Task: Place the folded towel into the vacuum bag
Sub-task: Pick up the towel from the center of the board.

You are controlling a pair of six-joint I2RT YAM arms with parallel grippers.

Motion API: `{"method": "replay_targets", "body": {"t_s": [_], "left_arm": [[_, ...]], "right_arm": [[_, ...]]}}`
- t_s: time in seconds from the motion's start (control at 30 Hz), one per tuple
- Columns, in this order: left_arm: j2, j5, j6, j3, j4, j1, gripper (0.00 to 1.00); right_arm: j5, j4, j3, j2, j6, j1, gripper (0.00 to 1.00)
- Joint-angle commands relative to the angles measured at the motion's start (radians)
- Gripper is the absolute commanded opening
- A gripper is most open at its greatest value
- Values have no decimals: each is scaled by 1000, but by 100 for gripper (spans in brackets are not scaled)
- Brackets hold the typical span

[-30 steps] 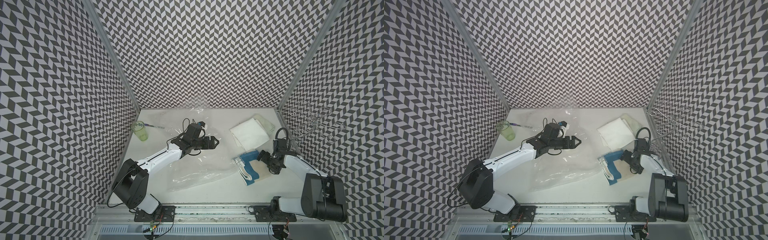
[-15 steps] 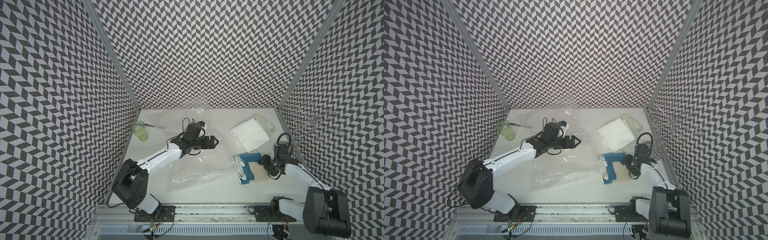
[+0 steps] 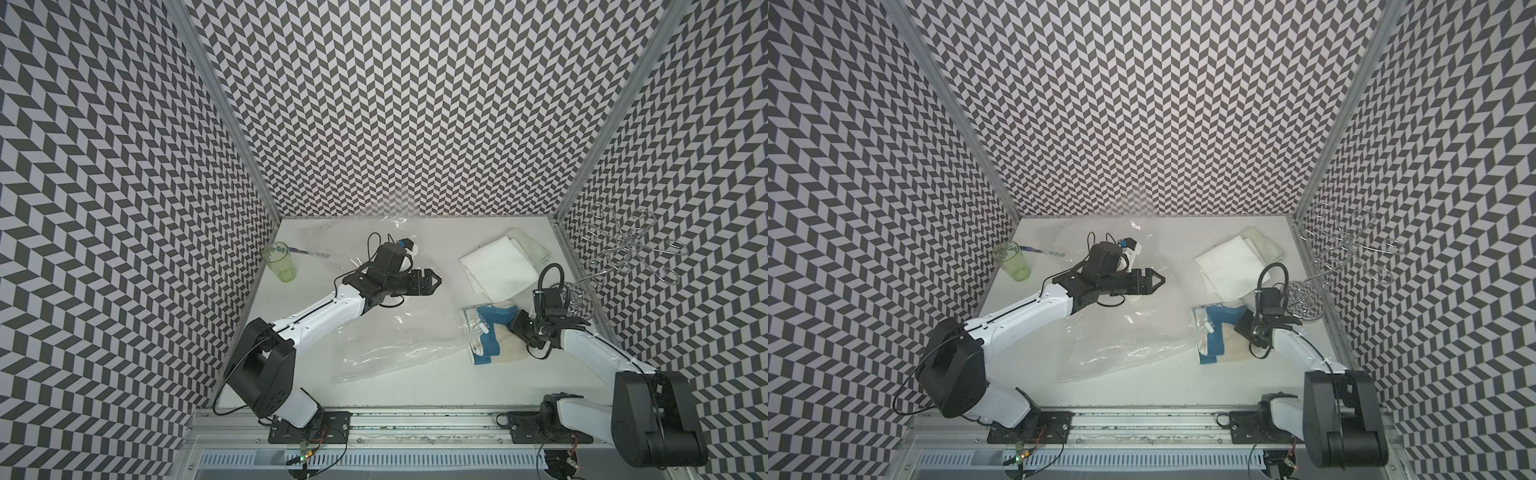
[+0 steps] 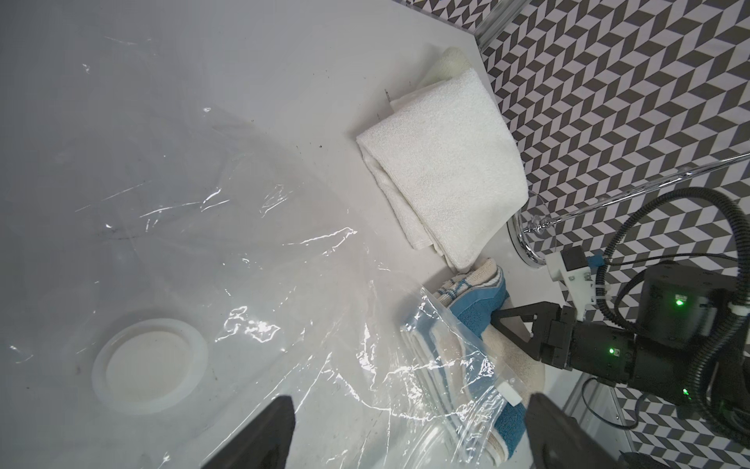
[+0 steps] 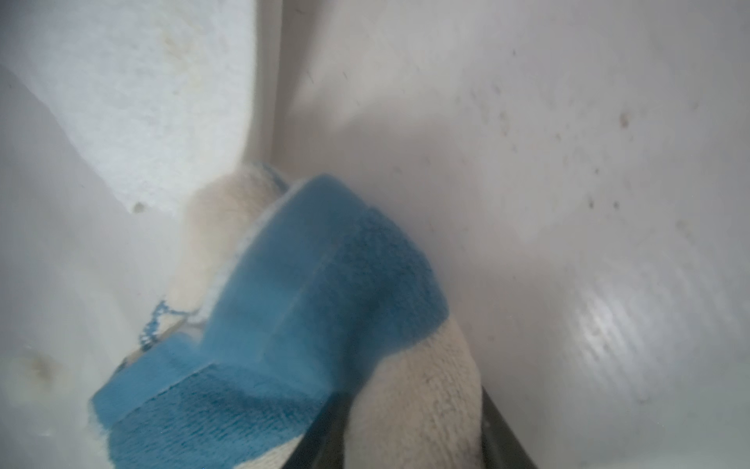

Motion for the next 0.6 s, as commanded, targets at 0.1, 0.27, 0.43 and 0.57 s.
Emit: {"method": "replay_targets", "body": {"t_s": [0.1,0.27,0.43,0.57], "left_arm": [[15,27,18,-2,30,20,91],[40,84,0,-49,123,21,91],[105,95,-3,-128,198,17,88],[160,107,-11,-193,242,8,84]], "right_arm": [[154,-144,69,-145,87,121,11],[302,-342,256,-174,93,238,7],[378,-510,558,-153,58,326,3],[332,-554,790,-82,56,437,1]]}}
